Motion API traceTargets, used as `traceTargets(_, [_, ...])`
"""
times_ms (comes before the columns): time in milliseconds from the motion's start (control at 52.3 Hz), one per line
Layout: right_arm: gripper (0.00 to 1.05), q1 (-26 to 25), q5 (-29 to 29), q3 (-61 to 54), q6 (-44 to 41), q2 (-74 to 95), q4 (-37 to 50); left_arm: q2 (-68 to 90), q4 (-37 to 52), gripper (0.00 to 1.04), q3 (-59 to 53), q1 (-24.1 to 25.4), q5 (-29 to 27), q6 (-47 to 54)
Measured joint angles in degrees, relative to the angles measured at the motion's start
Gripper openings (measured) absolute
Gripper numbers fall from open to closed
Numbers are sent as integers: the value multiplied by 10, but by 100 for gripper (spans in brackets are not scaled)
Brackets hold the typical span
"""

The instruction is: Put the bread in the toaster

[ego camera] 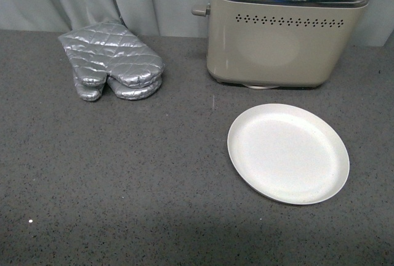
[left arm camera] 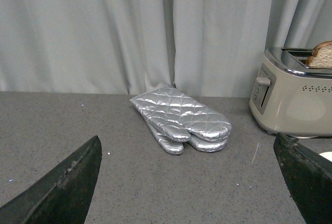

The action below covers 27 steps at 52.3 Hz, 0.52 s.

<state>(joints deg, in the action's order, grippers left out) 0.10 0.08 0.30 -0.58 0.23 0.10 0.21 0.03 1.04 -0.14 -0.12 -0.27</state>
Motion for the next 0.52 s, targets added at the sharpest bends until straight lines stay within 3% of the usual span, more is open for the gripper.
traceTargets(57, [97, 0, 0, 0, 2, 0, 0, 0, 0, 98, 0, 0, 0, 0])
traceTargets(517, [95, 0, 0, 0, 2, 0, 0, 0, 0, 98, 0, 0, 0, 0])
